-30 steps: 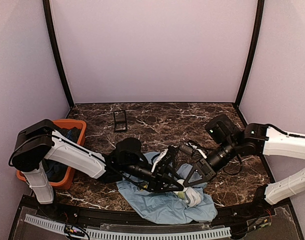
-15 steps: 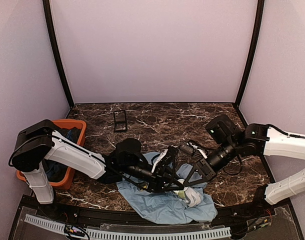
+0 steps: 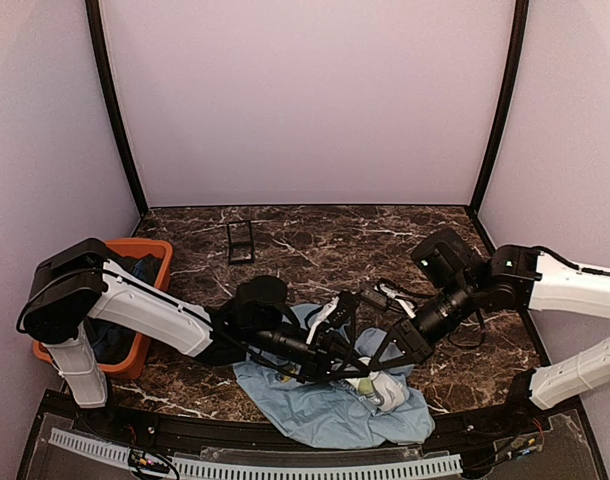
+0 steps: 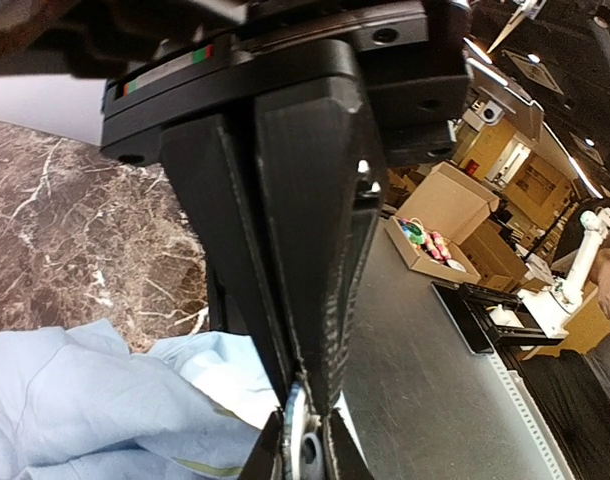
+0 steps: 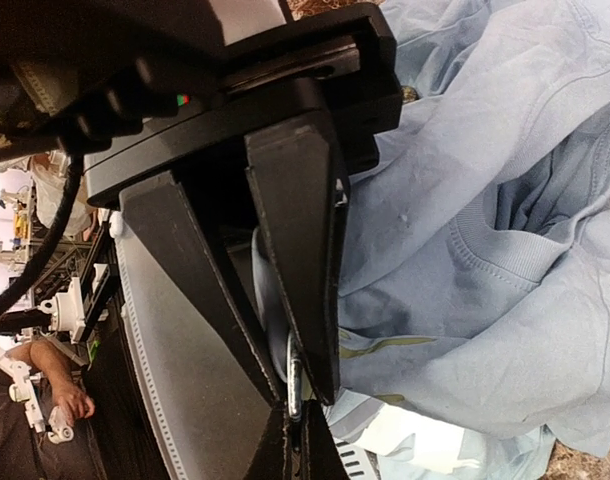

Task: Pin the brooch onto the clothing
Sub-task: Pin the brooch to the flattened clothing.

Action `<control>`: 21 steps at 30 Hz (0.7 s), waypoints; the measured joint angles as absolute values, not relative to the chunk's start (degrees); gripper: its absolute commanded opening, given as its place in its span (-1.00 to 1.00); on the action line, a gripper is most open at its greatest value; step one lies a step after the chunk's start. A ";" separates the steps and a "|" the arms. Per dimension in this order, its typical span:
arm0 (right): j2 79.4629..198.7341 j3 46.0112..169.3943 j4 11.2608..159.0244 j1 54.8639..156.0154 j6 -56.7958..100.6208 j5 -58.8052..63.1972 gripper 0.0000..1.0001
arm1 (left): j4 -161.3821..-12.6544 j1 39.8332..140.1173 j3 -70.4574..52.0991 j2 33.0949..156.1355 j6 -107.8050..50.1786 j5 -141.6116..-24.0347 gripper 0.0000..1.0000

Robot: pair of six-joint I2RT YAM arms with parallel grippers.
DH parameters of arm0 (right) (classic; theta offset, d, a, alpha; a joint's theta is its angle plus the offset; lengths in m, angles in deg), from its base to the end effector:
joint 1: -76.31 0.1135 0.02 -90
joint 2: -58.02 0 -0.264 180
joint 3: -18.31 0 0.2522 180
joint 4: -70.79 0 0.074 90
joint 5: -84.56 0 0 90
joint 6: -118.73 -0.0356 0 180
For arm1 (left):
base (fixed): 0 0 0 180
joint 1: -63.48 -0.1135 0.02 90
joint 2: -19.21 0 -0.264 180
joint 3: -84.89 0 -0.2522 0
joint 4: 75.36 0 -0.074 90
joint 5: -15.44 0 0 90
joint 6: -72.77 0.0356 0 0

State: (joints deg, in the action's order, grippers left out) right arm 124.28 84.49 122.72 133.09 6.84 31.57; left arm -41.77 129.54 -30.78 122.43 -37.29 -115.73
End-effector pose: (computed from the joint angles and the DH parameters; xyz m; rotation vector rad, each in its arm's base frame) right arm 0.1075 0.2033 0.2741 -1.1198 2.5130 1.3039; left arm 0.1316 -0.3541 0.2029 1.3072 1.4570 -1.6607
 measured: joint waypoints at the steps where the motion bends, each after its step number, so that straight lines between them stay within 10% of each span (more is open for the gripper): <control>1: 124.28 84.67 123.14 133.15 6.88 31.05 -1.00 | -42.38 129.54 -30.67 122.41 -37.09 -115.16 -0.99; 10: 124.28 84.89 123.40 133.30 7.67 27.68 -1.00 | -47.89 130.04 -30.00 120.83 -35.36 -109.61 -0.97; 21: 124.12 85.02 123.68 133.39 7.56 27.50 -1.00 | -48.33 129.80 -30.48 120.33 -33.88 -109.24 -0.35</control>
State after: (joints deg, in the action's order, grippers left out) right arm 124.12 85.02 123.68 133.39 7.56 27.50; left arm -48.33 129.80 -30.48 120.33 -33.88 -109.24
